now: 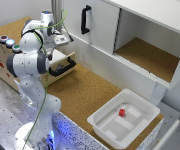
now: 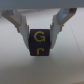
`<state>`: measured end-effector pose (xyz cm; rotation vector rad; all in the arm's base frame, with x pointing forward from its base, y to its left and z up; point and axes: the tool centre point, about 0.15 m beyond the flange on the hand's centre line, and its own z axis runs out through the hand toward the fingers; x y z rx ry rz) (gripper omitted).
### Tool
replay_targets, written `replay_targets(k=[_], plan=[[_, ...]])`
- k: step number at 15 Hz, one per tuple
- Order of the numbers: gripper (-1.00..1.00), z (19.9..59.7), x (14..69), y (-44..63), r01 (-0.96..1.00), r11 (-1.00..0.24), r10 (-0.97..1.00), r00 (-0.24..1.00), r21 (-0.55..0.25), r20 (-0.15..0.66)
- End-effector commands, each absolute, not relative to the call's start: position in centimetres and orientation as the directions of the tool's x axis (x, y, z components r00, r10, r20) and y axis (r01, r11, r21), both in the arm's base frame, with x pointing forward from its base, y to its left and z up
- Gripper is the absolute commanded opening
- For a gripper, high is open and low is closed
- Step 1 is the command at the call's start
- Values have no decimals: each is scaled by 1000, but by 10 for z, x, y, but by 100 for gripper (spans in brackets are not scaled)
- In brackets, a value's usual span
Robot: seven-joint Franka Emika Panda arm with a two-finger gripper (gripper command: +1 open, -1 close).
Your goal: Move to the drawer, then place the purple object
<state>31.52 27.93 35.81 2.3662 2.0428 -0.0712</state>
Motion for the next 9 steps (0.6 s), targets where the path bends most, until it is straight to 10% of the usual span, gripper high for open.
replay_targets(k=[1, 7, 8, 9], plan=[[-100, 336, 323, 285, 995, -97, 992, 95, 17, 81], [-100, 329, 337, 299, 998, -57, 993, 57, -7, 106], [100, 331, 339, 298, 997, -75, 992, 74, 2, 101], [100, 333, 340, 299, 997, -71, 993, 70, 4, 98]])
